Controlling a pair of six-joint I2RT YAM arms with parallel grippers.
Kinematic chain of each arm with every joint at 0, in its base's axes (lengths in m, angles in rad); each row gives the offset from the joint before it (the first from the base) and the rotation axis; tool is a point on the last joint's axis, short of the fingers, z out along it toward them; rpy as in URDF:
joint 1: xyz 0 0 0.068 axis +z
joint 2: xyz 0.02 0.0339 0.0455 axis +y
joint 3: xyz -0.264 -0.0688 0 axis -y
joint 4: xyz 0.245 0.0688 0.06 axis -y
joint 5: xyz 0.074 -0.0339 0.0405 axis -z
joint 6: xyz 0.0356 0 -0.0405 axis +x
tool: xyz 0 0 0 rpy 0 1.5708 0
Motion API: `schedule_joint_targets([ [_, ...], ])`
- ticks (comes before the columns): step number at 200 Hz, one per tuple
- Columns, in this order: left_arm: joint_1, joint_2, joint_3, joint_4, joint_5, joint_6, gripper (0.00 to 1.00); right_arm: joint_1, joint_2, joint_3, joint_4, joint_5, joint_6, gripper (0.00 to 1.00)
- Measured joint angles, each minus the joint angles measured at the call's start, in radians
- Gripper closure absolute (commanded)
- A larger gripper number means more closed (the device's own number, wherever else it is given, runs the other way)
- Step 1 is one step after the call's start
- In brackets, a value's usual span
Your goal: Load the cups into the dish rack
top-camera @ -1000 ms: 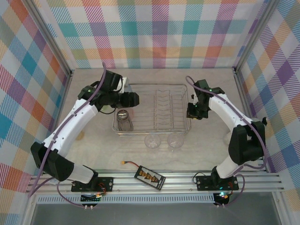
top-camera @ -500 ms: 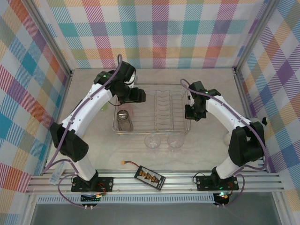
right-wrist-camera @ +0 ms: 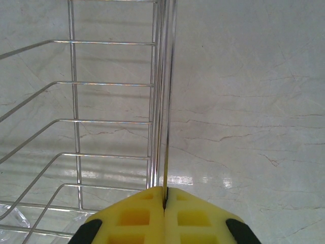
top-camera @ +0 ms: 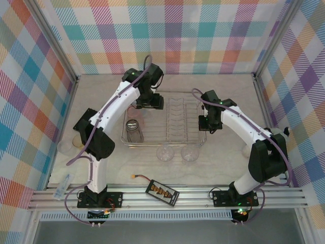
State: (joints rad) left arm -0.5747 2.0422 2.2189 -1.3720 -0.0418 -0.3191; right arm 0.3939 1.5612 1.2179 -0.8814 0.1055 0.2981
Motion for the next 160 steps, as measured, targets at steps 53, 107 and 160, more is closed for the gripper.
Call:
schedule_joint_targets([
  [53, 0.000, 0.113, 0.107, -0.068, -0.031, 0.008, 0.96, 0.007, -0.012, -0.013, -0.002, 0.008, -0.001, 1.00],
  [107, -0.001, 0.167, 0.192, -0.066, -0.032, 0.029, 0.96, 0.013, -0.025, -0.026, -0.003, 0.011, -0.002, 1.00],
  [160, -0.001, 0.222, 0.213, -0.061, -0.088, 0.049, 0.96, 0.016, -0.026, -0.026, -0.005, 0.015, -0.023, 1.00],
])
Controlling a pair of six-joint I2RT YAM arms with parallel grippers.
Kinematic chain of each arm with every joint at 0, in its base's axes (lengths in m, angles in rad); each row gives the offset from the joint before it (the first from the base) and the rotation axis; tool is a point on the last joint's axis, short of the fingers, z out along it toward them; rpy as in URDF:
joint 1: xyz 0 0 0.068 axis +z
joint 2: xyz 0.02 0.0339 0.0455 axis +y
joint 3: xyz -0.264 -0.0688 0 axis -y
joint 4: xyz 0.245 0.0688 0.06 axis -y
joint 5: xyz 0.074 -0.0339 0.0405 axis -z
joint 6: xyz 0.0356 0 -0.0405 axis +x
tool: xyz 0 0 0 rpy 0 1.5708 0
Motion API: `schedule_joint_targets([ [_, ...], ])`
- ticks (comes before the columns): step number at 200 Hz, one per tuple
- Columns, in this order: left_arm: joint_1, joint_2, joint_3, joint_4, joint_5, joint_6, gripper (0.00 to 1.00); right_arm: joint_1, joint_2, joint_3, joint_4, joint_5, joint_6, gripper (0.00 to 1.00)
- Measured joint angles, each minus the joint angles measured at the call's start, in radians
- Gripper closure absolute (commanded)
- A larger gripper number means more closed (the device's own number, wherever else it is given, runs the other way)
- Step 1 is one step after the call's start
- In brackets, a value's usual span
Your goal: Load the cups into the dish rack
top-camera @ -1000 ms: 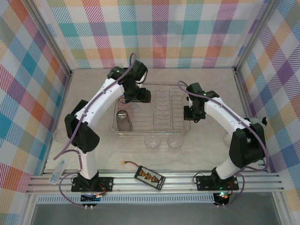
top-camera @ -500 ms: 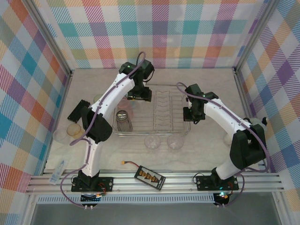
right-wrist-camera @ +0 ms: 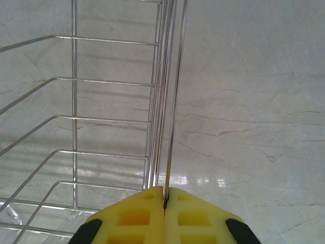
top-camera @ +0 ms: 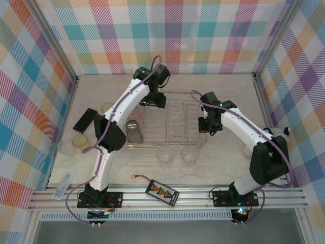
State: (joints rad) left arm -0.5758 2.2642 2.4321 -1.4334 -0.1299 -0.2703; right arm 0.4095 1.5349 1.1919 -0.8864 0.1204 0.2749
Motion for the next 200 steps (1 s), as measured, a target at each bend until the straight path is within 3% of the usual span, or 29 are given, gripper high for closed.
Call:
schedule_joint_targets([
  [175, 0.045, 0.078, 0.017, 0.135, -0.010, 0.063, 0.91, 0.005, -0.001, 0.000, -0.008, 0.007, -0.022, 1.00],
  [191, 0.050, 0.080, 0.026, 0.137, -0.010, 0.066, 0.88, 0.005, -0.001, 0.000, -0.008, 0.007, -0.022, 0.99],
  [200, 0.051, 0.082, 0.027, 0.138, -0.009, 0.067, 0.80, 0.005, -0.001, 0.000, -0.008, 0.007, -0.022, 0.98],
])
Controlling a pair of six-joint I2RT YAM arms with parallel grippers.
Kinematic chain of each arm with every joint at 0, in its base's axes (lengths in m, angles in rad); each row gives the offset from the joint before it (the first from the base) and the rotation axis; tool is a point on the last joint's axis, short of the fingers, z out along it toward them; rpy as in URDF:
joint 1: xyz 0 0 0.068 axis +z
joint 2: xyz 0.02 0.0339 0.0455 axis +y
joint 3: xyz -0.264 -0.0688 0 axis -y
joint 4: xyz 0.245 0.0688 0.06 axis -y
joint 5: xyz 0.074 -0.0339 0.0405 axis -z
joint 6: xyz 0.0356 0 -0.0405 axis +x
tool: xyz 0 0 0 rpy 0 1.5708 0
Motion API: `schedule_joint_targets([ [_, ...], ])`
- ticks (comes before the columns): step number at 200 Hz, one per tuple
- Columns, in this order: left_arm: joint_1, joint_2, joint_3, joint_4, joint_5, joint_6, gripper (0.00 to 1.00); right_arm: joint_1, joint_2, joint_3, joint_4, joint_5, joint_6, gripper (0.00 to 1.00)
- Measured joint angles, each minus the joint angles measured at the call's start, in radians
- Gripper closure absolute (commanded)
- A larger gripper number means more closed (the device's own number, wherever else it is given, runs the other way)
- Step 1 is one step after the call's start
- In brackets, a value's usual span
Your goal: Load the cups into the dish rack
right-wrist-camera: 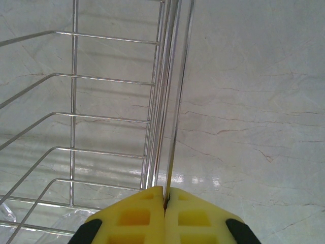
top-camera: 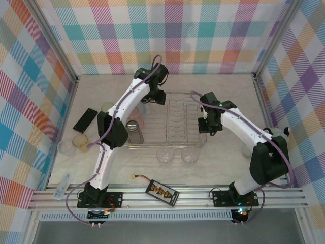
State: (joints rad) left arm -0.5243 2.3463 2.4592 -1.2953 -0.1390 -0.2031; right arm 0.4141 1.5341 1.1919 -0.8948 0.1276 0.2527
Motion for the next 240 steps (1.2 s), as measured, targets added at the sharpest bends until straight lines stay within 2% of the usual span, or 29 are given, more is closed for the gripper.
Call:
schedule_joint_targets([
  [37, 0.003, 0.009, 0.015, -0.006, 0.005, 0.010, 0.48, 0.000, 0.001, 0.000, 0.000, 0.000, -0.002, 0.88],
  [61, 0.003, 0.013, 0.025, -0.010, 0.007, 0.011, 0.43, 0.002, 0.003, 0.000, -0.008, 0.002, -0.019, 0.86],
  [86, 0.003, 0.015, 0.027, -0.011, 0.009, 0.014, 0.30, 0.006, 0.005, 0.000, -0.016, 0.006, -0.031, 0.85],
  [158, 0.003, 0.022, 0.052, -0.008, 0.009, 0.019, 0.15, 0.011, 0.016, -0.005, -0.054, -0.006, -0.034, 0.83],
  [179, 0.003, 0.022, 0.061, -0.007, 0.012, 0.021, 0.14, 0.012, 0.017, -0.008, -0.070, -0.009, -0.037, 0.81],
  [240, 0.002, 0.020, 0.063, 0.012, 0.034, 0.022, 0.08, 0.013, 0.025, -0.006, -0.127, -0.008, -0.031, 0.67],
])
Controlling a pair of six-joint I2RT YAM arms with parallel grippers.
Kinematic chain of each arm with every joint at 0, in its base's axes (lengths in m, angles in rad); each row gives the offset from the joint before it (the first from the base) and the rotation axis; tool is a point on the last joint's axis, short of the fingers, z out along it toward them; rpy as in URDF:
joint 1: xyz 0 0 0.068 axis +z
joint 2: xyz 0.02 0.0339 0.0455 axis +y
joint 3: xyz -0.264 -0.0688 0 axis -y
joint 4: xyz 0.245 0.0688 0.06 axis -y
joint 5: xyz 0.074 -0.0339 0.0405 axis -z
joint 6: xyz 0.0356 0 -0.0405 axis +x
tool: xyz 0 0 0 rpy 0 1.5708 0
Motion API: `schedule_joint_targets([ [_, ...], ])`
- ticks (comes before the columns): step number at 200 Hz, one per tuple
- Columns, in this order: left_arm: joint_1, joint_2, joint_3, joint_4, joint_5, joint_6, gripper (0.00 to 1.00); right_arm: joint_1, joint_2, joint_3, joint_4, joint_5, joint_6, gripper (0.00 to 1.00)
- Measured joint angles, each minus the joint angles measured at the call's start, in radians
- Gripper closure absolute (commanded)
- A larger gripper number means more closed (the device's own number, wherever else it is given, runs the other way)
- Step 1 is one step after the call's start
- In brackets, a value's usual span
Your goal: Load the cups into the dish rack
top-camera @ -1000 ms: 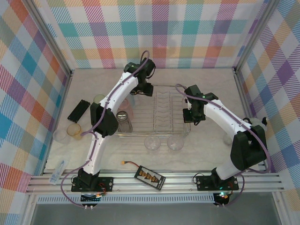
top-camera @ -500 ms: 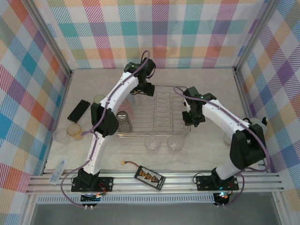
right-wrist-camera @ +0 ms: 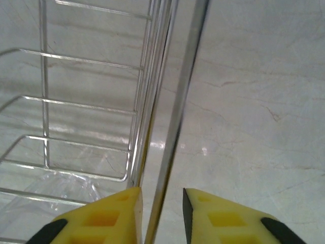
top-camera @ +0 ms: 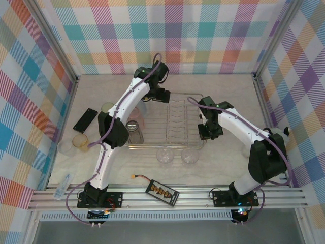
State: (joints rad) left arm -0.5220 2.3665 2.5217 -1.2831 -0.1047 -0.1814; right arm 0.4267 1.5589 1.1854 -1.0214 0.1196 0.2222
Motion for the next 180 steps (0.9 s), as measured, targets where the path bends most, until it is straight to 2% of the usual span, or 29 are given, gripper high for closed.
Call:
schedule_joint_targets([
  [9, 0.000, -0.003, 0.000, 0.006, 0.006, 0.000, 0.07, 0.000, 0.002, 0.005, -0.015, 0.000, 0.004, 0.64],
  [15, 0.000, -0.007, 0.000, 0.007, 0.010, 0.002, 0.00, 0.000, 0.003, 0.012, -0.026, 0.000, 0.007, 0.60],
  [44, -0.001, -0.084, -0.071, 0.043, 0.016, -0.002, 0.00, 0.000, -0.002, 0.068, -0.087, -0.005, 0.037, 0.46],
  [60, -0.001, -0.167, -0.174, 0.082, 0.015, -0.010, 0.00, 0.000, -0.026, 0.090, -0.112, -0.017, 0.054, 0.44],
  [101, -0.001, -0.376, -0.418, 0.198, 0.008, -0.042, 0.00, 0.000, -0.163, 0.113, -0.167, -0.107, 0.120, 0.44],
  [127, -0.001, -0.475, -0.554, 0.290, 0.020, -0.065, 0.00, 0.023, -0.277, 0.041, -0.164, -0.183, 0.192, 0.45],
  [147, -0.001, -0.549, -0.686, 0.371, 0.048, -0.087, 0.00, 0.111, -0.324, -0.039, -0.165, -0.214, 0.266, 0.45],
  [180, -0.001, -0.697, -0.935, 0.536, 0.087, -0.129, 0.00, 0.264, -0.319, -0.153, -0.140, -0.217, 0.380, 0.48],
])
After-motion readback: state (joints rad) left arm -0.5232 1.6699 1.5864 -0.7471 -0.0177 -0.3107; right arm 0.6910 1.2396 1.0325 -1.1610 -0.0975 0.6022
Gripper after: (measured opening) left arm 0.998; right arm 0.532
